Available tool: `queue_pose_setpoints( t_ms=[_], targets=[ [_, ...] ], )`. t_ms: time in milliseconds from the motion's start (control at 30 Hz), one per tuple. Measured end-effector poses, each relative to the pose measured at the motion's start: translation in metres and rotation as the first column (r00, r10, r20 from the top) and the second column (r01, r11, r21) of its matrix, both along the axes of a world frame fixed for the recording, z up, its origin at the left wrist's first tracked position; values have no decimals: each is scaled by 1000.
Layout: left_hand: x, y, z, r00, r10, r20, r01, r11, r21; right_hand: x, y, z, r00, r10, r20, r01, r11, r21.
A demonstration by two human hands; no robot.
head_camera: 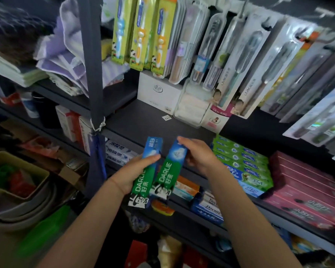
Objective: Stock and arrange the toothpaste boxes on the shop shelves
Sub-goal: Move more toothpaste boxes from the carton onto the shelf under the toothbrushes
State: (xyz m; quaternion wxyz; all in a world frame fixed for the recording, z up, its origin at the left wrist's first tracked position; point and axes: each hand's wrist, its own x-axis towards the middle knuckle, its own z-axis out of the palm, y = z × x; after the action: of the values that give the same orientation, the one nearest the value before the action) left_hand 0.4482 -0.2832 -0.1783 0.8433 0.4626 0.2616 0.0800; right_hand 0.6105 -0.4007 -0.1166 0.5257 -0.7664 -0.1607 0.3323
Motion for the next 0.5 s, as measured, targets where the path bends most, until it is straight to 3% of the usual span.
queue_pose_setpoints(
  t_ms=[100, 167, 300, 400, 500],
  targets=[
    [-2, 14, -12, 979, 193, -72, -202, 966, -162, 15, 6, 12, 957, -272, -102, 287, 940, 183],
    [-4, 18, -21, 964, 251, -91, -265, 941, -210, 18, 5, 20, 926, -308, -220, 363, 887, 285],
    [-3, 17, -22, 966, 244, -90, -258, 941, -218, 16, 9, 18, 964, -109, -242, 170, 954, 247],
    [0, 21, -18, 967, 241, -85, -253, 950, -180, 15, 17, -1, 997, -20, 79, 21, 1000, -3],
    [0, 25, -17, 973, 217, -73, -225, 967, -123, 20, 19, -16, 884, 163, 438, -36, 958, -284]
  ],
)
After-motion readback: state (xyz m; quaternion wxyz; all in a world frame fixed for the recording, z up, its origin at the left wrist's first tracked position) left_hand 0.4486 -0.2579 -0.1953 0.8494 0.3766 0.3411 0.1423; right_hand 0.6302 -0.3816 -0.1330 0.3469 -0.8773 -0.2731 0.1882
